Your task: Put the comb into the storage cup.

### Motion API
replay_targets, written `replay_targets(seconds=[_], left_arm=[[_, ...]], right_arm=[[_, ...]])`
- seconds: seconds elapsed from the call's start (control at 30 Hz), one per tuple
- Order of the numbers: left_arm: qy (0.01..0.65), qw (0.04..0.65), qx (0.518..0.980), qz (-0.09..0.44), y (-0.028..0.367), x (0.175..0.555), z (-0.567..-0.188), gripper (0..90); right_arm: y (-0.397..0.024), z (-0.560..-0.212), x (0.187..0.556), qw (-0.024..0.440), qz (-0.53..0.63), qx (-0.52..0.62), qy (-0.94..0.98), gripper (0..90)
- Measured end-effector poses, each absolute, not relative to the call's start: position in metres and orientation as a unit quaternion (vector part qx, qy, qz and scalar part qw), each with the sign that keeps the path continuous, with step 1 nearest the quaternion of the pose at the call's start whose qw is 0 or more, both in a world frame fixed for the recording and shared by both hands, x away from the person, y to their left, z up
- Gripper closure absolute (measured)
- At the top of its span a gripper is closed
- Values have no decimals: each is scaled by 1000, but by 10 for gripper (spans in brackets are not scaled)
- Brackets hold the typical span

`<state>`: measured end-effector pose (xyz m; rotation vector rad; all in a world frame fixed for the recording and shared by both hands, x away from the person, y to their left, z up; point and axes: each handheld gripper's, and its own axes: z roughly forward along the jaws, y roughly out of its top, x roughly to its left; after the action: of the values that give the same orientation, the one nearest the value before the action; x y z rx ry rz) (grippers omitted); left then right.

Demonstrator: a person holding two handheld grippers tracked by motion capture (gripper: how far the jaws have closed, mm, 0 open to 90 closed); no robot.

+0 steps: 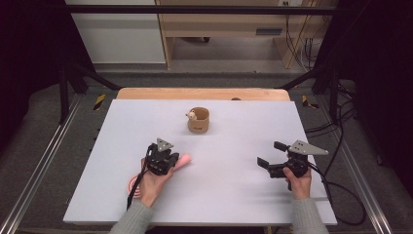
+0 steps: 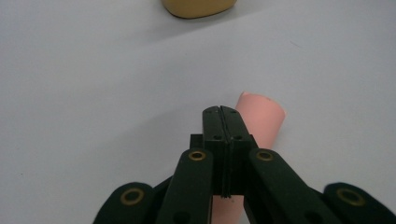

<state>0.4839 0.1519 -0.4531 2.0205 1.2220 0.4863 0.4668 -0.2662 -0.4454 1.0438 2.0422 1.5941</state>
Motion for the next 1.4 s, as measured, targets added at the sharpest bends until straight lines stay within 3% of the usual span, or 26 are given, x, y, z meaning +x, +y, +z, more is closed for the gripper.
replay_targets(seconds=[1.4], left_arm=[[422,352,821,153,152,457,-456,896]], right_arm=[[-267,-445,467,173,563,367,720,4]])
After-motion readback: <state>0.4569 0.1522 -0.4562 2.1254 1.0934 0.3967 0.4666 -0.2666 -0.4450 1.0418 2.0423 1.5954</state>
